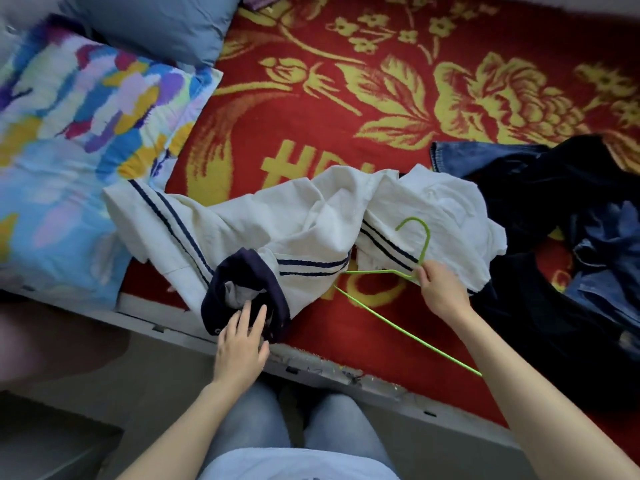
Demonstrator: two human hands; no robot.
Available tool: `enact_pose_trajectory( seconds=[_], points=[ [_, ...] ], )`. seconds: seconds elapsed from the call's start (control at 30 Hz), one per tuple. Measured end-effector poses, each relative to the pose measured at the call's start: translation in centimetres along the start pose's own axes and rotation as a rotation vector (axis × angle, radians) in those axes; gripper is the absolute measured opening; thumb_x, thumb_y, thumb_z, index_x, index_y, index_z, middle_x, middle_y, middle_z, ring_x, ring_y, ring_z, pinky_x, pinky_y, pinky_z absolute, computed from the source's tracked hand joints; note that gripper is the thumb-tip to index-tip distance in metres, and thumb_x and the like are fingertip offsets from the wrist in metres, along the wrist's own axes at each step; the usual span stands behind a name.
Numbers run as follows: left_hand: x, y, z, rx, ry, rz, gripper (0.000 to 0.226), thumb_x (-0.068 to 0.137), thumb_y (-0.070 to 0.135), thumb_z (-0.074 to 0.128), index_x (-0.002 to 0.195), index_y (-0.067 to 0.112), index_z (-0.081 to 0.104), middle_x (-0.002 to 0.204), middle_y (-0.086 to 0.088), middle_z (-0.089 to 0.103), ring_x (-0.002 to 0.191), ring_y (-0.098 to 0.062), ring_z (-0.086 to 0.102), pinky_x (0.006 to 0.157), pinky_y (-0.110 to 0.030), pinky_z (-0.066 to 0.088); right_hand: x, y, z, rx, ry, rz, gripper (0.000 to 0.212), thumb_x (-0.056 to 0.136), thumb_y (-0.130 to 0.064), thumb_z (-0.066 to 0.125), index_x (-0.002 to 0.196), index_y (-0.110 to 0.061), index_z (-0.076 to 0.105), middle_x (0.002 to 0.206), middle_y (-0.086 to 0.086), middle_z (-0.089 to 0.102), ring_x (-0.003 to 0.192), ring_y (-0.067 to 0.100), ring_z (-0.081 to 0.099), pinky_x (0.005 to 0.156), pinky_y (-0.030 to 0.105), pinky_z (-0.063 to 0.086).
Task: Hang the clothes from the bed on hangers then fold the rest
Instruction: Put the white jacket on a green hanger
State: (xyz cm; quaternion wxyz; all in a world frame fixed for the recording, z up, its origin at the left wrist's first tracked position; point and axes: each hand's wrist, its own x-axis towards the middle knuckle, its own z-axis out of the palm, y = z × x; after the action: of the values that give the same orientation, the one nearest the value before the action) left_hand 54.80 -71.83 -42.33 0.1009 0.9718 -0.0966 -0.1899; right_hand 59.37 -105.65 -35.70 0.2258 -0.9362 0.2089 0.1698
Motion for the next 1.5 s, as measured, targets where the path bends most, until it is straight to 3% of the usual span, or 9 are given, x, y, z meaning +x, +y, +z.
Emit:
enact_pose_trajectory(
  seconds=[0.13, 0.3, 0.43, 0.63, 0.87, 1.0, 1.23, 1.37, 1.5],
  points=[
    [0.8, -3.9, -0.5, -0.045, -0.007, -0.167, 0.07, 0.093, 0.033, 0.05, 0.151, 0.018, 0.014, 0.158, -0.012, 0.007, 0.143, -0.029, 0.015, 0.11, -0.044, 0.023, -2.1, -5.1, -4.1, -0.295, 0.13, -0.104, 0.024, 0.1, -0.025, 0.037, 0.089, -0.007, 0.047, 0.075, 0.015, 0.06, 0.064, 0.031, 0.051, 0.054, 0.035, 0.033],
    [3.0, -8.1, -0.2, -0.224, -0.072, -0.42, 0.069, 0.096, 0.038, 0.045, 0.151, 0.018, 0.009, 0.158, -0.008, 0.007, 0.141, -0.029, 0.014, 0.11, -0.042, 0.025, -4.8, -11.7, -6.4, -0.452, 0.697, -0.437, 0.034, 0.089, -0.018, 0.052, 0.06, 0.0, 0.05, 0.039, 0.016, 0.044, 0.03, 0.03, 0.046, 0.038, 0.026, 0.034],
    [4.6, -9.7, 1.2, -0.322, -0.12, -0.491, 0.069, 0.095, 0.042, 0.045, 0.15, 0.017, 0.013, 0.157, -0.006, 0.011, 0.139, -0.031, 0.019, 0.108, -0.043, 0.028, -5.2, -14.6, -6.1, -0.413, 0.912, -0.588, 0.041, 0.09, -0.025, 0.051, 0.057, -0.001, 0.053, 0.037, 0.012, 0.043, 0.026, 0.028, 0.043, 0.036, 0.019, 0.028],
    [6.6, -10.7, 3.2, -0.476, -0.199, -0.438, 0.077, 0.093, 0.045, 0.049, 0.151, 0.014, 0.01, 0.156, -0.006, 0.018, 0.139, -0.029, 0.022, 0.108, -0.041, 0.029, -4.6, -17.5, -2.6, -0.104, 0.741, -0.611, 0.042, 0.088, -0.026, 0.047, 0.064, 0.006, 0.058, 0.041, 0.017, 0.05, 0.031, 0.033, 0.049, 0.04, 0.027, 0.032],
    [7.1, -12.3, 4.0, -0.712, -0.261, -0.499, 0.087, 0.088, 0.043, 0.06, 0.151, 0.016, 0.006, 0.157, -0.007, 0.017, 0.14, -0.031, 0.022, 0.109, -0.047, 0.03, -5.1, -18.2, 4.0, -0.379, 0.533, -0.734, 0.045, 0.095, -0.026, 0.048, 0.056, -0.005, 0.054, 0.041, 0.004, 0.046, 0.03, 0.023, 0.045, 0.031, 0.02, 0.027],
    [7.6, -12.1, 4.4, -0.752, -0.273, -0.507, 0.088, 0.086, 0.043, 0.062, 0.152, 0.02, 0.008, 0.155, -0.008, 0.022, 0.139, -0.03, 0.025, 0.109, -0.047, 0.031, -4.8, -17.0, 4.2, -0.604, 0.437, -0.679, 0.034, 0.056, -0.007, 0.089, 0.055, -0.007, 0.054, 0.043, 0.004, 0.046, 0.029, 0.023, 0.043, 0.034, 0.018, 0.02],
    [8.1, -8.3, 4.6, -0.674, -0.11, -0.701, 0.055, 0.09, 0.034, 0.059, 0.141, 0.027, 0.04, 0.133, -0.003, 0.056, 0.121, -0.029, 0.049, 0.103, -0.043, 0.027, -5.6, -12.6, 3.6, -0.476, 0.503, -0.578, 0.037, 0.085, -0.027, 0.045, 0.058, -0.005, 0.057, 0.045, 0.003, 0.052, 0.028, 0.022, 0.046, 0.029, 0.02, 0.024],
    [6.9, -6.8, 3.8, -0.745, -0.011, -0.736, 0.046, 0.096, 0.015, 0.047, 0.139, 0.03, 0.045, 0.128, -0.004, 0.059, 0.112, -0.032, 0.054, 0.094, -0.035, 0.04, -6.3, -11.1, 3.3, -0.362, 0.423, -0.479, 0.029, 0.078, -0.012, 0.075, 0.059, -0.004, 0.054, 0.044, 0.006, 0.052, 0.03, 0.027, 0.049, 0.036, 0.022, 0.025],
    [5.0, -6.3, 1.0, -0.594, -0.001, -0.478, 0.043, 0.098, 0.01, 0.038, 0.139, 0.02, 0.044, 0.113, -0.013, 0.064, 0.099, -0.031, 0.056, 0.077, -0.031, 0.043, -6.6, -11.1, 2.1, -0.239, 0.304, -0.467, 0.032, 0.087, -0.017, 0.066, 0.066, -0.012, 0.044, 0.051, 0.011, 0.058, 0.044, 0.034, 0.056, 0.045, 0.025, 0.023]
  ],
)
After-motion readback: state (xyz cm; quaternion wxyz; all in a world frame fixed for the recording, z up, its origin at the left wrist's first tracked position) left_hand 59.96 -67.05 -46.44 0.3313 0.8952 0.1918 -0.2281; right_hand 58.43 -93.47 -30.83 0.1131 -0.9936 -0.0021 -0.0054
